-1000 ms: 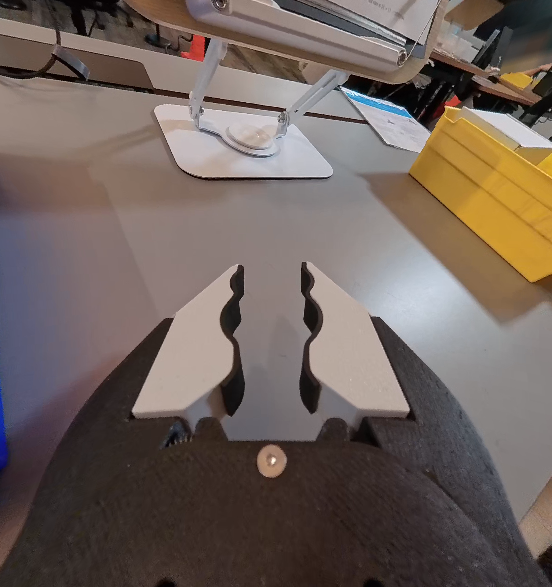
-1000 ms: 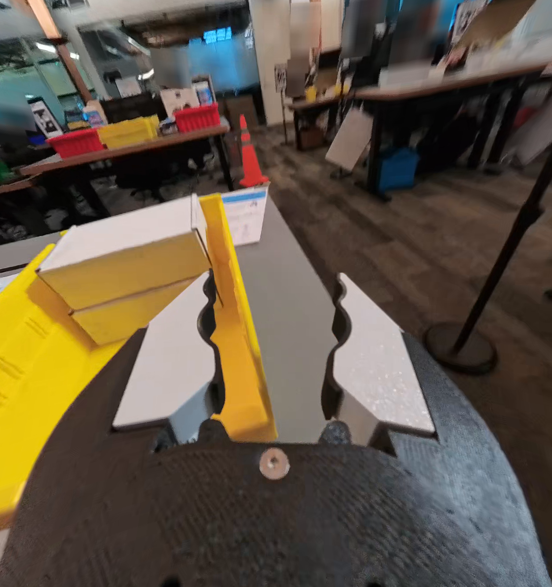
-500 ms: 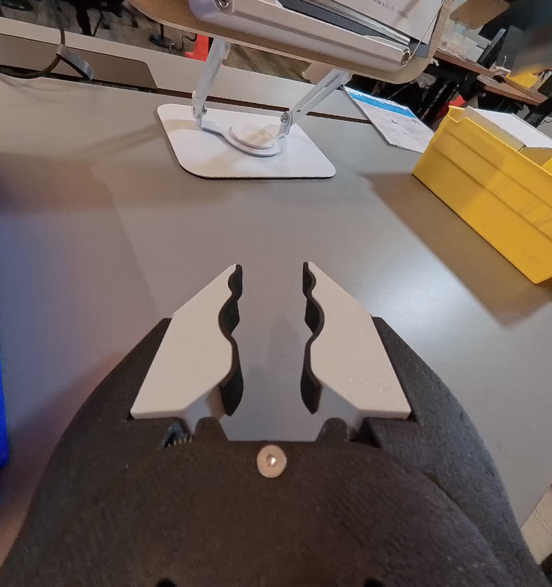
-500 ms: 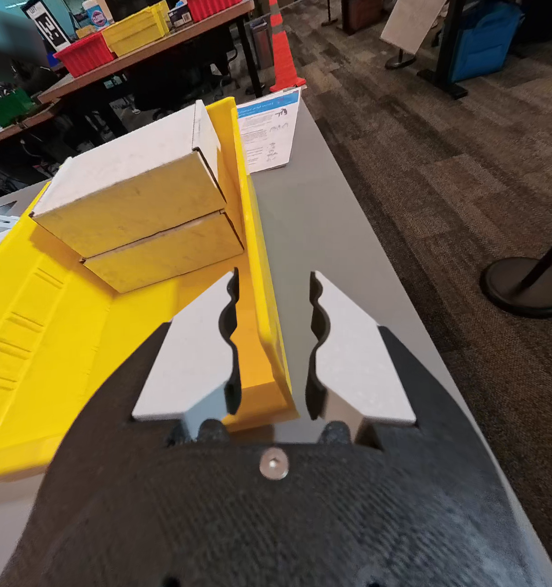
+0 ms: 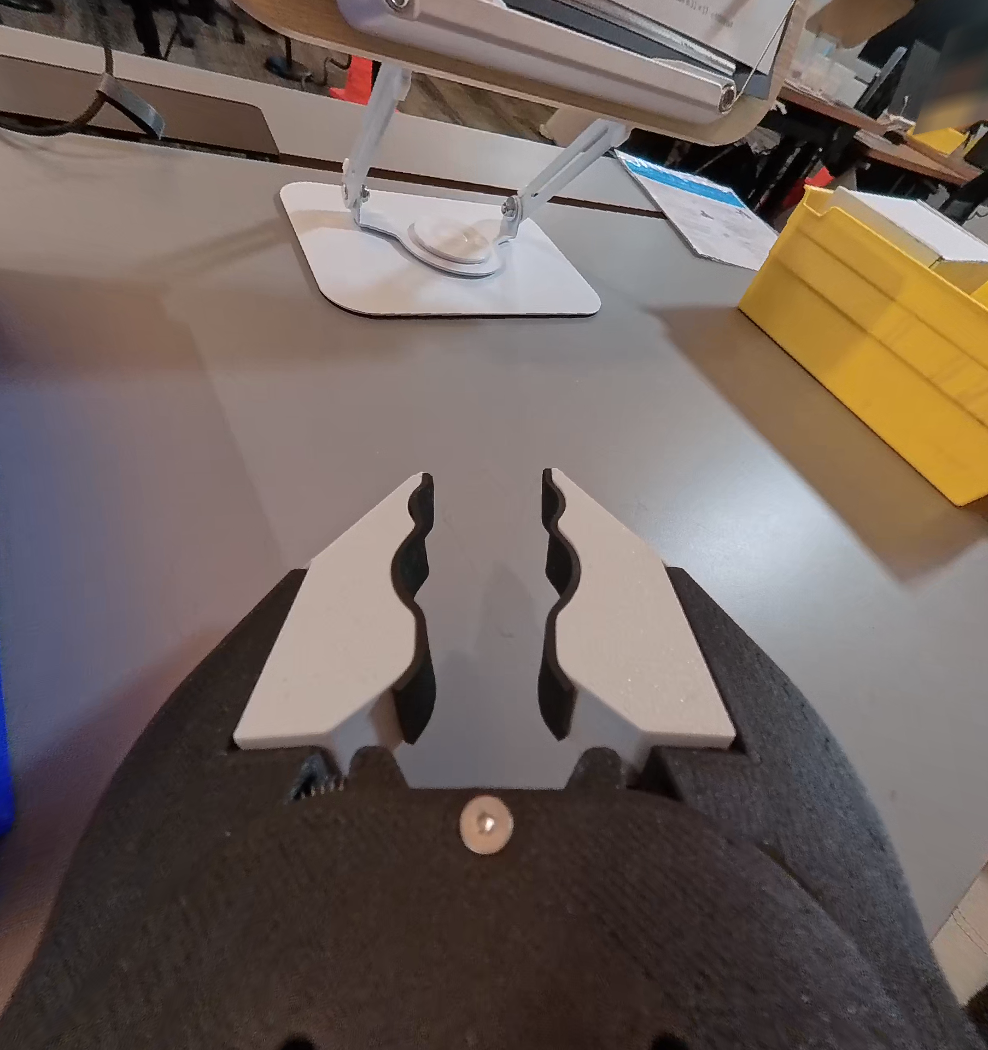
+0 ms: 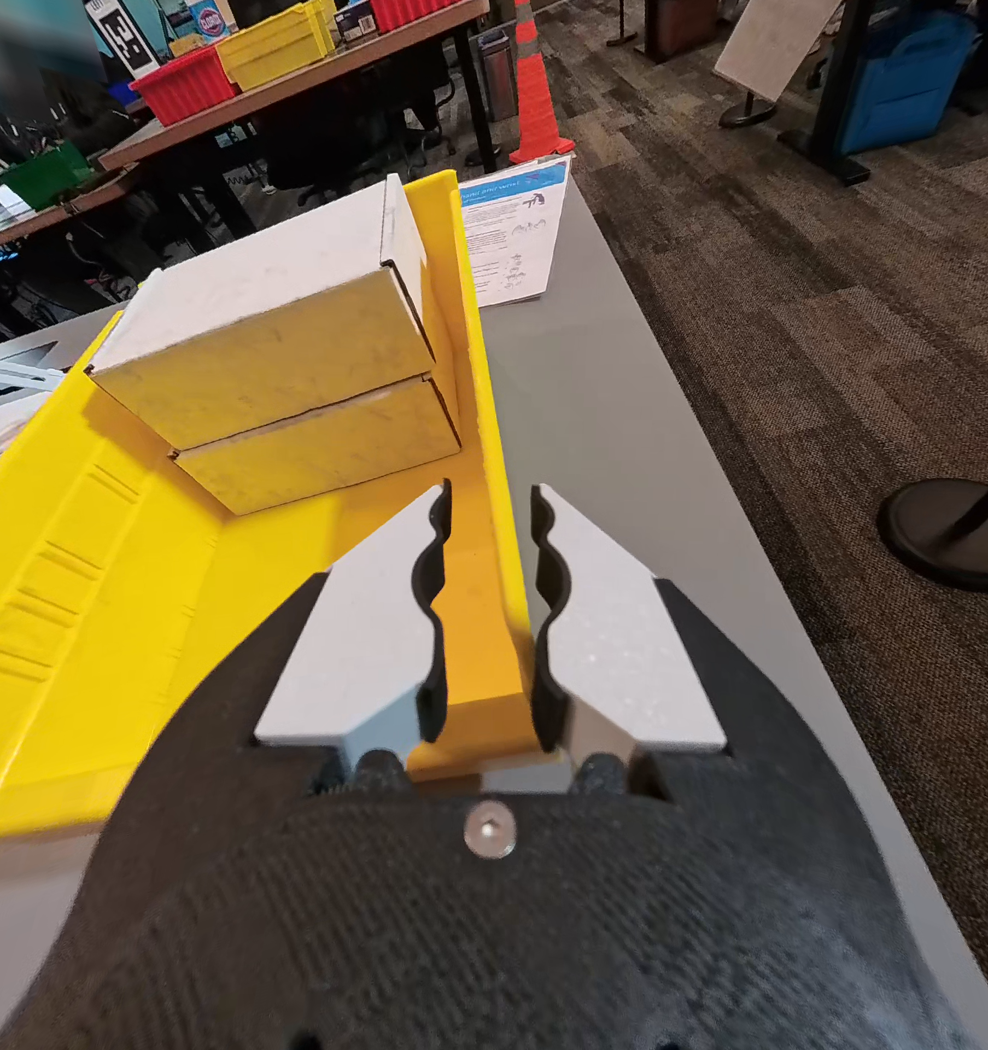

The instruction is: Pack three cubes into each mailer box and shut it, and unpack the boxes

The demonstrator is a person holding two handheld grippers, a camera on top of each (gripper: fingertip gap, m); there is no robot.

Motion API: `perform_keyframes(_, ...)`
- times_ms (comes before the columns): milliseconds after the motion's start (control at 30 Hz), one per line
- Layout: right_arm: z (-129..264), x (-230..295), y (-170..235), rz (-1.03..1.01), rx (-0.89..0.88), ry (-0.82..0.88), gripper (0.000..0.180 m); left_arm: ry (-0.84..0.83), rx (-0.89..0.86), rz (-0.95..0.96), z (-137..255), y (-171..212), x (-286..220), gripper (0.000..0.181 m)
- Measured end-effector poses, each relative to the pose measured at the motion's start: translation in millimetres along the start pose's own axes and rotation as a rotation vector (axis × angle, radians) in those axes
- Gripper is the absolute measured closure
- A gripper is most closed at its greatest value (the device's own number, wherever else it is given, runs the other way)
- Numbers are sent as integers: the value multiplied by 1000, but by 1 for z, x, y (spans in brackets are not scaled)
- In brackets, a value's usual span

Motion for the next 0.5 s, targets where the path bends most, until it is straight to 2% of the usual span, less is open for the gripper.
perform_keyframes(500, 0, 0, -1, 3, -8, 4, 162, 11, 10, 9, -1, 1, -1, 143)
Point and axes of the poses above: each gripper's, where its closed fingertips meet, z back along the fingers, y out of its underside, x = y × z across the jaws, the point moved 5 cm from there along z, back along the fingers, and after that the axes turned 10 degrees about -z, right-handed, at the moved point
